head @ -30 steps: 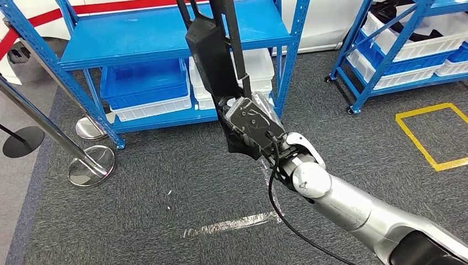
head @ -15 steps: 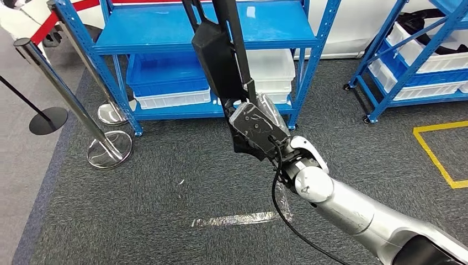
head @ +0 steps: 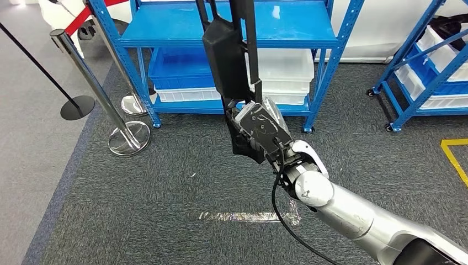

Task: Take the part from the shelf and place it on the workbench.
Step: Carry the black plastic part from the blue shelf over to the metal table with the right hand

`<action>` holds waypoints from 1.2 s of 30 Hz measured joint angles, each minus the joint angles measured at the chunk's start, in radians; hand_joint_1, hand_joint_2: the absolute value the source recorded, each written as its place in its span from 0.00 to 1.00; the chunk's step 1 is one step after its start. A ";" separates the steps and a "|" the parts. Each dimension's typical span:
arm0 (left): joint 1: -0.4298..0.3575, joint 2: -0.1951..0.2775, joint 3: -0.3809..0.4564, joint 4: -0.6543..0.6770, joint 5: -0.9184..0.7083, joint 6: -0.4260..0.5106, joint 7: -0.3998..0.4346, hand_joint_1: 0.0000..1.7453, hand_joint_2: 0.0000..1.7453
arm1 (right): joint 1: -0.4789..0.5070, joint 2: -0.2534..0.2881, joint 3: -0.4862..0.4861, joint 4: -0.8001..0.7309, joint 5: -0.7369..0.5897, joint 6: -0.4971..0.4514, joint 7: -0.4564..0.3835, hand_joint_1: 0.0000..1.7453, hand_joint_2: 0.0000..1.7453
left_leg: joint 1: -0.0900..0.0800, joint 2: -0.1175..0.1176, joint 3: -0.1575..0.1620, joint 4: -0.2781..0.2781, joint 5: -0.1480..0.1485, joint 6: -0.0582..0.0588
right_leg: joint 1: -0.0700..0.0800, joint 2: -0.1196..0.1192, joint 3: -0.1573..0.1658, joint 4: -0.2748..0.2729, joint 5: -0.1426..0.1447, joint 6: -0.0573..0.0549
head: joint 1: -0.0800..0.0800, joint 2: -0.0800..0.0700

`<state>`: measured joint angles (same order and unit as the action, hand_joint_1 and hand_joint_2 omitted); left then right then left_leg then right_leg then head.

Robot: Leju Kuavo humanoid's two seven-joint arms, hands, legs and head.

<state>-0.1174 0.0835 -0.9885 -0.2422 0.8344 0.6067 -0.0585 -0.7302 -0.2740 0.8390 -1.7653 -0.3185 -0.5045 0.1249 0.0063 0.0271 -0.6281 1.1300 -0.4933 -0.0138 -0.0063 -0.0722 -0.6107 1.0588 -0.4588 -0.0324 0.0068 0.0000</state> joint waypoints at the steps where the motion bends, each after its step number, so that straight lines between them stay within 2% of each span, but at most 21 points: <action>1: -0.002 0.000 0.000 0.000 0.000 0.000 -0.003 0.00 1.00 | 0.007 -0.003 -0.010 -0.004 -0.009 -0.008 -0.010 1.00 1.00 | -0.007 0.018 0.031 -0.058 0.016 0.008 | 0.002 -0.011 0.000 0.000 0.001 0.002 | 0.000 0.000; 3: -0.004 0.000 -0.001 0.000 -0.003 0.000 -0.009 0.00 1.00 | 0.027 -0.009 -0.031 -0.010 -0.030 -0.019 -0.033 1.00 1.00 | -0.017 0.034 0.051 -0.106 0.022 0.021 | 0.006 -0.033 0.001 -0.004 0.004 0.009 | 0.000 0.000; 5: -0.002 -0.001 -0.003 0.000 -0.004 0.000 -0.015 0.00 1.00 | 0.055 -0.012 -0.048 -0.013 -0.050 -0.026 -0.058 1.00 1.00 | -0.014 0.012 0.050 -0.117 0.034 0.030 | 0.007 -0.047 0.003 -0.009 0.006 0.019 | 0.001 0.000; 7: 0.001 -0.003 -0.005 0.000 -0.004 -0.002 -0.021 0.00 1.00 | 0.083 -0.016 -0.066 -0.017 -0.063 -0.031 -0.083 1.00 1.00 | -0.006 -0.008 0.053 -0.134 0.050 0.039 | 0.004 -0.007 -0.009 0.019 -0.019 0.031 | 0.003 0.000; 9: 0.000 -0.006 -0.007 0.000 -0.005 -0.004 -0.025 0.00 1.00 | 0.107 -0.019 -0.084 -0.019 -0.072 -0.036 -0.104 1.00 1.00 | -0.002 -0.025 0.049 -0.141 0.059 0.045 | 0.000 0.051 -0.053 0.120 -0.080 0.038 | 0.004 0.000; 11: -0.002 -0.008 -0.008 0.000 -0.004 -0.005 -0.029 0.00 1.00 | 0.134 -0.019 -0.095 -0.019 -0.075 -0.045 -0.119 1.00 1.00 | -0.002 -0.049 0.041 -0.136 0.061 0.047 | -0.003 0.068 -0.101 0.234 -0.124 0.042 | 0.005 0.000; 12: -0.002 -0.009 -0.009 0.000 -0.002 -0.005 -0.031 0.00 1.00 | 0.148 -0.019 -0.098 -0.019 -0.076 -0.050 -0.125 1.00 1.00 | -0.001 -0.063 0.038 -0.132 0.061 0.047 | -0.005 0.069 -0.106 0.250 -0.121 0.043 | 0.005 0.000; 14: -0.001 -0.011 -0.010 0.000 0.001 -0.006 -0.034 0.00 1.00 | 0.172 -0.019 -0.102 -0.019 -0.075 -0.055 -0.137 1.00 1.00 | 0.002 -0.092 0.031 -0.119 0.059 0.043 | -0.011 0.079 -0.065 0.173 -0.068 0.046 | 0.005 0.000; 16: -0.002 -0.012 -0.011 0.000 0.001 -0.008 -0.035 0.00 1.00 | 0.190 -0.019 -0.106 -0.020 -0.074 -0.057 -0.150 1.00 1.00 | 0.004 -0.119 0.018 -0.099 0.054 0.033 | -0.020 0.123 -0.009 0.061 -0.030 0.049 | 0.004 0.000; 18: -0.002 -0.013 -0.011 0.000 0.000 -0.008 -0.035 0.00 1.00 | 0.208 -0.019 -0.108 -0.023 -0.073 -0.059 -0.156 1.00 1.00 | 0.005 -0.141 0.001 -0.088 0.055 0.020 | -0.021 0.146 0.008 0.022 -0.027 0.046 | 0.003 0.000; 20: 0.003 -0.014 -0.014 0.000 0.000 -0.008 -0.035 0.00 1.00 | 0.220 -0.019 -0.109 -0.025 -0.072 -0.059 -0.157 1.00 1.00 | 0.006 -0.157 -0.010 -0.088 0.060 0.010 | -0.019 0.124 0.006 0.020 -0.021 0.036 | 0.003 0.000; 22: 0.006 -0.017 -0.016 0.000 0.000 -0.008 -0.035 0.00 1.00 | 0.224 -0.019 -0.110 -0.027 -0.072 -0.059 -0.158 1.00 1.00 | 0.004 -0.122 -0.026 -0.063 0.044 0.001 | -0.022 0.101 0.006 0.017 -0.018 0.025 | -0.002 0.000; 24: 0.001 -0.019 -0.018 0.000 0.000 -0.009 -0.035 0.00 1.00 | 0.226 -0.019 -0.113 -0.029 -0.072 -0.059 -0.159 1.00 1.00 | 0.002 -0.061 -0.070 0.033 -0.008 -0.008 | -0.019 0.076 0.007 0.015 -0.016 0.016 | -0.008 0.000; 26: -0.003 -0.020 -0.020 0.000 0.000 -0.011 -0.034 0.00 1.00 | 0.233 -0.019 -0.114 -0.030 -0.069 -0.060 -0.160 1.00 1.00 | 0.004 -0.038 -0.124 0.152 -0.055 -0.012 | -0.015 0.048 0.006 0.015 -0.017 0.012 | -0.010 0.000; 27: -0.003 -0.020 -0.021 0.000 0.000 -0.012 -0.033 0.00 1.00 | 0.237 -0.019 -0.115 -0.030 -0.065 -0.062 -0.161 1.00 1.00 | 0.004 -0.035 -0.134 0.177 -0.058 -0.012 | -0.013 0.034 0.006 0.015 -0.018 0.011 | -0.011 0.000; 28: -0.002 -0.021 -0.023 0.000 0.000 -0.013 -0.031 0.00 1.00 | 0.242 -0.019 -0.115 -0.030 -0.060 -0.064 -0.163 1.00 1.00 | 0.004 -0.033 -0.126 0.166 -0.043 -0.009 | -0.011 0.021 0.007 0.015 -0.019 0.010 | -0.011 0.000; 29: -0.001 -0.022 -0.023 0.000 0.000 -0.014 -0.029 0.00 1.00 | 0.246 -0.019 -0.115 -0.031 -0.054 -0.067 -0.165 1.00 1.00 | 0.003 -0.028 -0.100 0.117 -0.015 -0.004 | -0.010 0.009 0.007 0.015 -0.019 0.010 | -0.011 0.000; 31: -0.001 -0.022 -0.024 0.000 0.000 -0.014 -0.026 0.00 1.00 | 0.252 -0.019 -0.118 -0.036 -0.042 -0.070 -0.168 1.00 1.00 | -0.008 0.012 -0.029 -0.017 0.034 0.013 | -0.004 -0.014 0.009 0.014 -0.021 0.011 | -0.011 0.000; 33: -0.004 -0.021 -0.024 0.000 -0.002 -0.014 -0.025 0.00 1.00 | 0.257 -0.019 -0.120 -0.042 -0.029 -0.073 -0.169 1.00 1.00 | -0.021 0.040 0.005 -0.088 0.049 0.027 | -0.001 -0.036 0.012 0.010 -0.022 0.017 | -0.010 0.000; 35: -0.004 -0.021 -0.025 0.000 -0.004 -0.013 -0.026 0.00 1.00 | 0.263 -0.019 -0.121 -0.048 -0.015 -0.074 -0.166 1.00 1.00 | -0.024 0.021 0.006 -0.098 0.053 0.036 | 0.001 -0.057 0.019 0.001 -0.022 0.026 | -0.010 0.000; 36: -0.002 -0.022 -0.025 0.000 -0.005 -0.013 -0.027 0.00 1.00 | 0.266 -0.019 -0.122 -0.051 -0.007 -0.074 -0.162 1.00 1.00 | -0.021 0.009 0.011 -0.108 0.058 0.038 | 0.001 -0.053 0.023 0.001 -0.025 0.032 | -0.010 0.000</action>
<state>-0.1196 0.0619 -1.0136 -0.2424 0.8290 0.5934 -0.0850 -0.4644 -0.2933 0.7173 -1.8164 -0.3254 -0.5786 -0.0369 -0.0148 0.0366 -0.6166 1.0225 -0.4356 0.0246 -0.0058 -0.1247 -0.5879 1.0597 -0.4834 -0.0005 -0.0028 0.0000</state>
